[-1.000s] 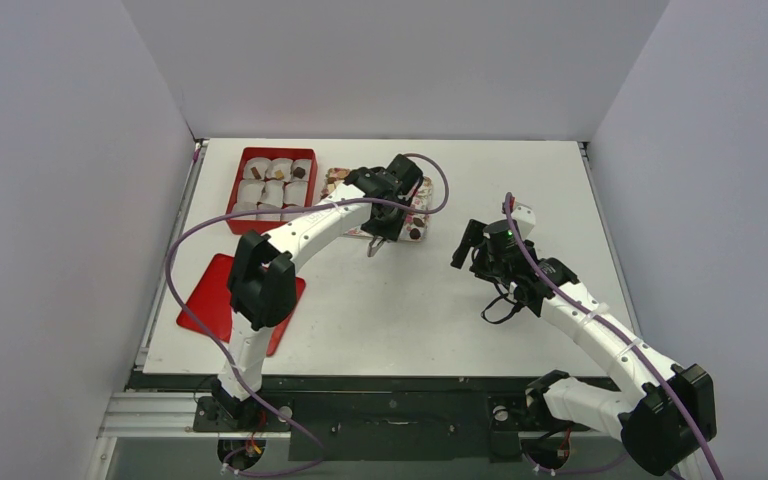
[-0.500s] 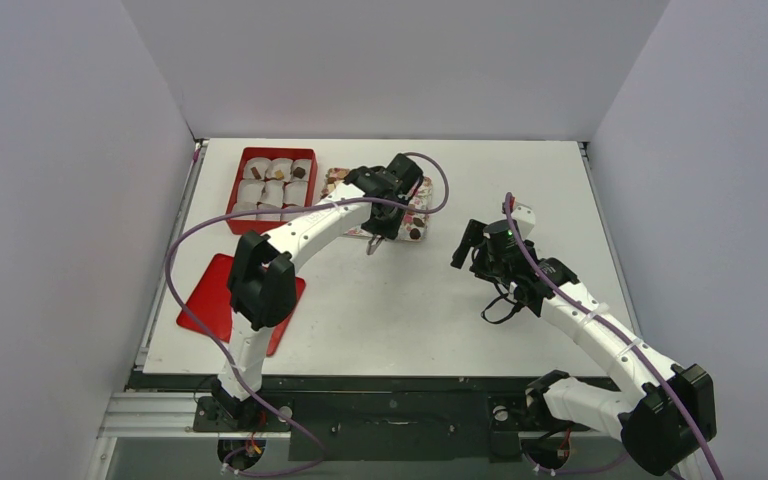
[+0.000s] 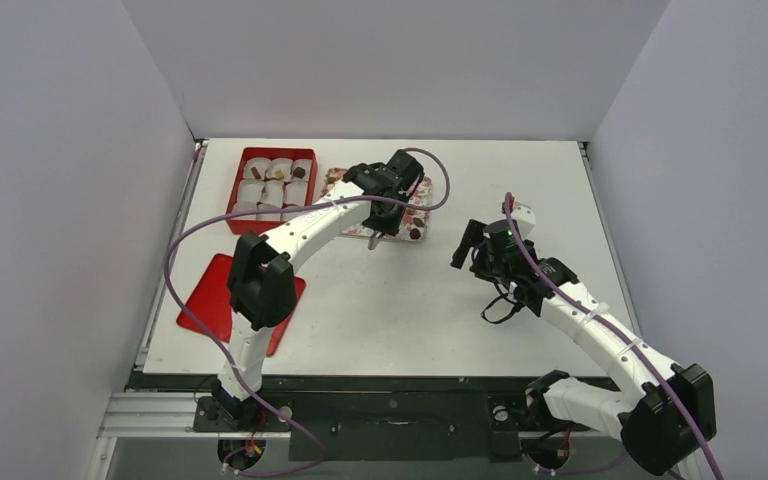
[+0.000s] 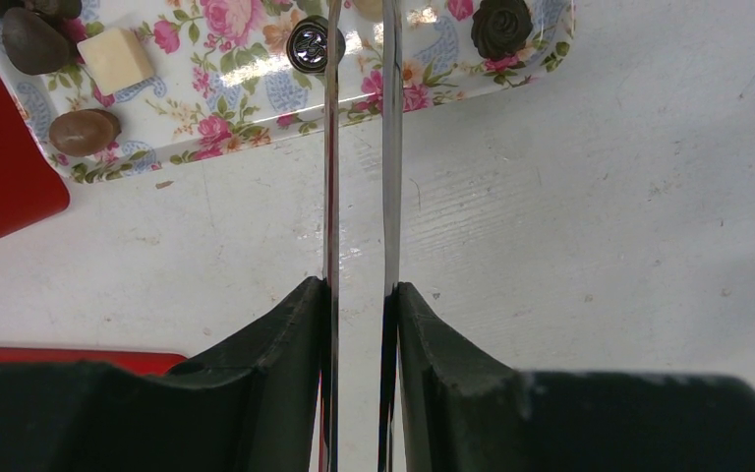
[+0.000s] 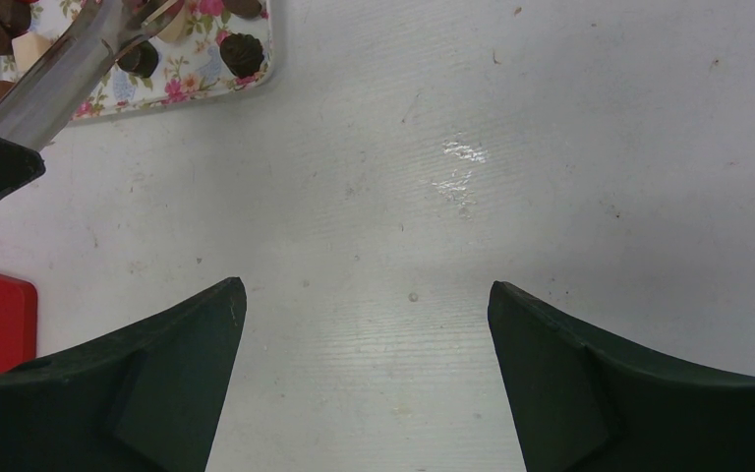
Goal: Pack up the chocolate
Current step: Pick up the fake chocolate from the plate.
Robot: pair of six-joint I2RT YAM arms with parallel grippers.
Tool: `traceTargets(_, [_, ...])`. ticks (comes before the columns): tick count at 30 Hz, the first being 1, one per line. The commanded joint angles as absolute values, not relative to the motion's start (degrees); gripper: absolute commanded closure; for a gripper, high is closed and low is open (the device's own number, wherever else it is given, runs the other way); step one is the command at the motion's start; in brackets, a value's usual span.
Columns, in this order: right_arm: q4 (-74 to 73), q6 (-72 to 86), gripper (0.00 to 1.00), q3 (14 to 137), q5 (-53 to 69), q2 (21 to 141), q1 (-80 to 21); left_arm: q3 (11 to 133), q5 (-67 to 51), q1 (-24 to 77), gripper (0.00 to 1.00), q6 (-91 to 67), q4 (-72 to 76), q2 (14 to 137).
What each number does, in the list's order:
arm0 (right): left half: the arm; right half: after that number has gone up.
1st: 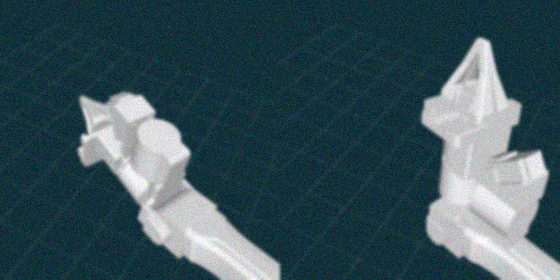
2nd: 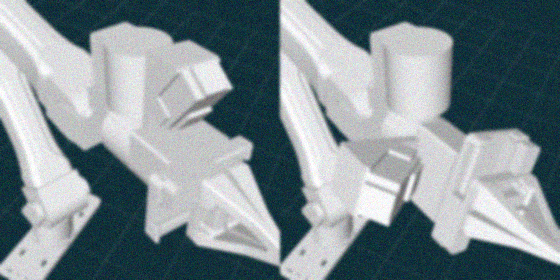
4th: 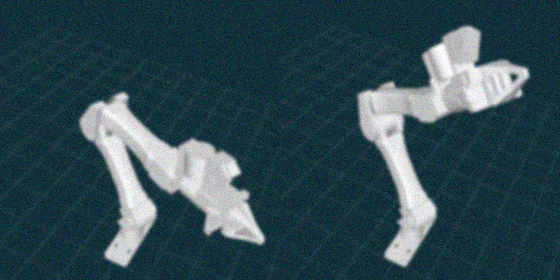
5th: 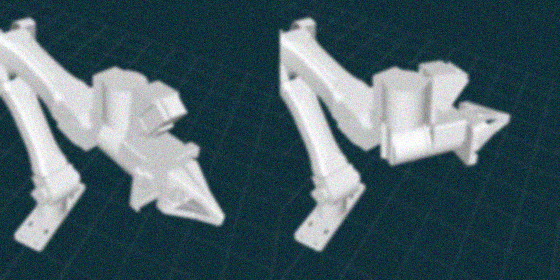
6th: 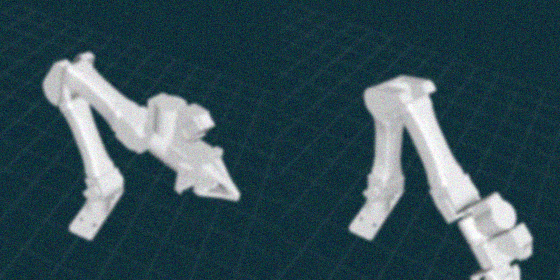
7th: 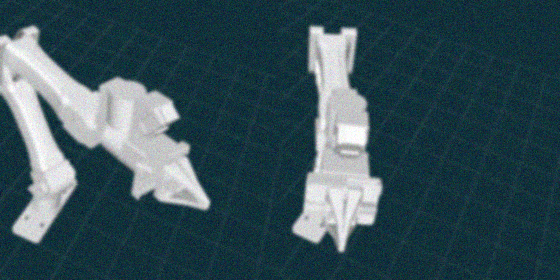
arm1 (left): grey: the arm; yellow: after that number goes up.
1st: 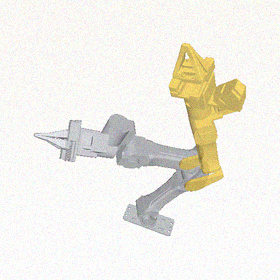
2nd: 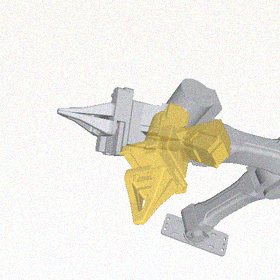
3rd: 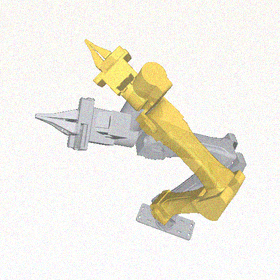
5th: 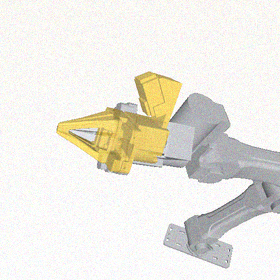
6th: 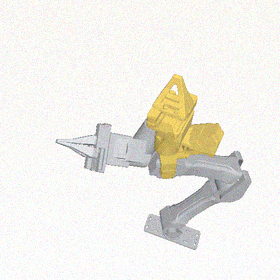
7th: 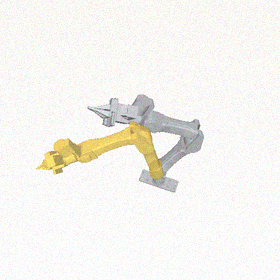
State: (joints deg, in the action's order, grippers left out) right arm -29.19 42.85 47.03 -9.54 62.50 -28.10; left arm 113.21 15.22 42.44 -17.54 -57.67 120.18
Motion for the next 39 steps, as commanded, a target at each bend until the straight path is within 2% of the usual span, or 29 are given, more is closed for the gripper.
traceTargets(1, [-27.7,42.6,0.11,49.5,-9.4,62.9,-27.8,116.1,16.3,42.2,0.76,-17.3,-57.6,116.5])
traceTargets(29, [-26.1,43.1,0.11,48.5,-8.7,63.0,-27.9,115.0,16.0,39.1,0.76,-18.1,-58.4,110.3])
traceTargets(39, [-26.2,42.8,0.11,48.7,-8.1,63.2,-27.9,114.2,16.5,34.4,0.76,-18.3,-58.4,108.0])
